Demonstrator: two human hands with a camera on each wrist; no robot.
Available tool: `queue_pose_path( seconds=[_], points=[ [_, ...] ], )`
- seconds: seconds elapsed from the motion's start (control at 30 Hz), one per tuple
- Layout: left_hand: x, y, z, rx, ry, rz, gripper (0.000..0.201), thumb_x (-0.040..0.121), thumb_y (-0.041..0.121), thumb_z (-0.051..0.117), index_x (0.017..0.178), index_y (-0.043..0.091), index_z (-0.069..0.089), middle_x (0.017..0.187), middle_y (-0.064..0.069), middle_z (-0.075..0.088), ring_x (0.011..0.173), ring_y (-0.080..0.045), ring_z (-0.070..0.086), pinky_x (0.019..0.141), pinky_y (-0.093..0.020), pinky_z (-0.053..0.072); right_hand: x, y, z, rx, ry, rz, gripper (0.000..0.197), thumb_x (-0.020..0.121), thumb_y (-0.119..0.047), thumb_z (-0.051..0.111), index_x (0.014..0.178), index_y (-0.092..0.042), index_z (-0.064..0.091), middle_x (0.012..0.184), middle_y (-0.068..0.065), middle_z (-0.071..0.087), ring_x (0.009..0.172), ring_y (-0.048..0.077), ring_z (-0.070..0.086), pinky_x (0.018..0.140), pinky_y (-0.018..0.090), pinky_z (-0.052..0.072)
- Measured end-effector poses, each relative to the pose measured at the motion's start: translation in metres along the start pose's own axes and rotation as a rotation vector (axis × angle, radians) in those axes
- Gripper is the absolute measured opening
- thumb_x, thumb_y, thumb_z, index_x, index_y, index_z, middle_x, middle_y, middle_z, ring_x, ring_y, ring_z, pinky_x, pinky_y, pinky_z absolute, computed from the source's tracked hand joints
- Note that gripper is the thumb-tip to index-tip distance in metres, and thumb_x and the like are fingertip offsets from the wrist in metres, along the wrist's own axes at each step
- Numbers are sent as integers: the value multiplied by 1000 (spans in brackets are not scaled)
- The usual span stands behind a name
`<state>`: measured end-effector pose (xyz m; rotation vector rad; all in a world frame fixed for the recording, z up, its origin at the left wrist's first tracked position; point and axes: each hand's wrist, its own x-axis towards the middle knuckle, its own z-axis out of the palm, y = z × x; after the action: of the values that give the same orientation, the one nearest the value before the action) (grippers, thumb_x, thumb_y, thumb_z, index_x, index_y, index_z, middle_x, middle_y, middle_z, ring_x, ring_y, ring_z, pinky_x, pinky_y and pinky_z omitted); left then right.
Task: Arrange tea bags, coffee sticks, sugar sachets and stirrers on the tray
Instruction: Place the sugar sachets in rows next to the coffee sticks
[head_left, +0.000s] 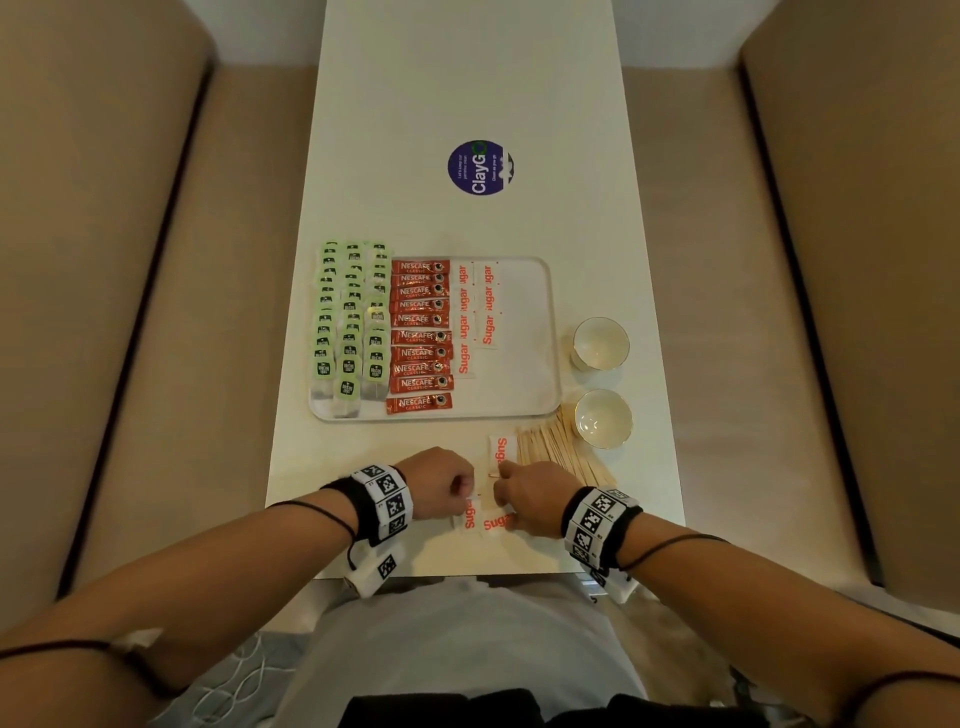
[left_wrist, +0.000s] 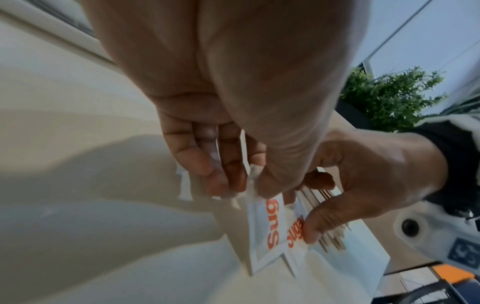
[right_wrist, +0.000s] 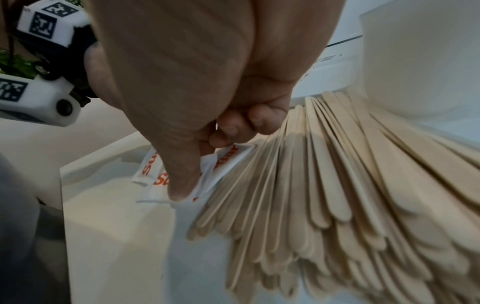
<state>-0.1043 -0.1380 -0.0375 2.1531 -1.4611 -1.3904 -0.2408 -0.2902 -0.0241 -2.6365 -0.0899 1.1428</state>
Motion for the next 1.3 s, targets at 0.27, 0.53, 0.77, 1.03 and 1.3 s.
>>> queue_pose_path(
  seconds=[0.27, 0.53, 0.77, 1.03, 1.3],
  points=[
    [-3, -5, 1, -132, 47, -9, 11, 81, 16, 67, 75, 17, 58, 73, 7, 59, 62, -6, 48, 61, -20, 40, 2, -3, -5, 10, 10, 3, 20, 100, -25, 60, 114, -15, 70, 112, 5, 58, 81, 28, 65, 76, 43, 59],
    [-2, -5, 0, -328, 96, -76, 27, 84, 13, 63, 64, 21, 46, 63, 7, 50, 59, -13, 46, 63, -31, 41, 0, -4, -3, 124, 57, 16, 19, 99, -23, 56, 104, -15, 73, 103, 3, 65, 85, 25, 64, 75, 36, 56],
    [-1, 7, -16, -486, 146, -124, 32, 98, 3, 49, 69, 15, 41, 64, 5, 47, 51, 8, 52, 55, -18, 36, -1, -2, -27, 267, 204, -11, 18, 93, -28, 56, 98, -21, 72, 96, -1, 63, 81, 21, 62, 73, 35, 54],
    [5, 3, -44, -860, 190, -207, 17, 105, 15, 44, 89, 11, 44, 97, -20, 66, 85, -37, 75, 63, -38, 58, 11, 13, -75, 418, 364, 78, 9, 96, -29, 62, 101, -23, 66, 96, -4, 72, 84, 17, 66, 79, 38, 58],
    [14, 3, -68, -873, 321, -206, 17, 99, 16, 60, 114, 17, 52, 101, -18, 68, 74, -25, 71, 66, -34, 60, 26, 32, -112, 622, 491, 121, 27, 97, -24, 65, 124, -26, 62, 109, -7, 68, 84, 10, 61, 79, 27, 46]
  ],
)
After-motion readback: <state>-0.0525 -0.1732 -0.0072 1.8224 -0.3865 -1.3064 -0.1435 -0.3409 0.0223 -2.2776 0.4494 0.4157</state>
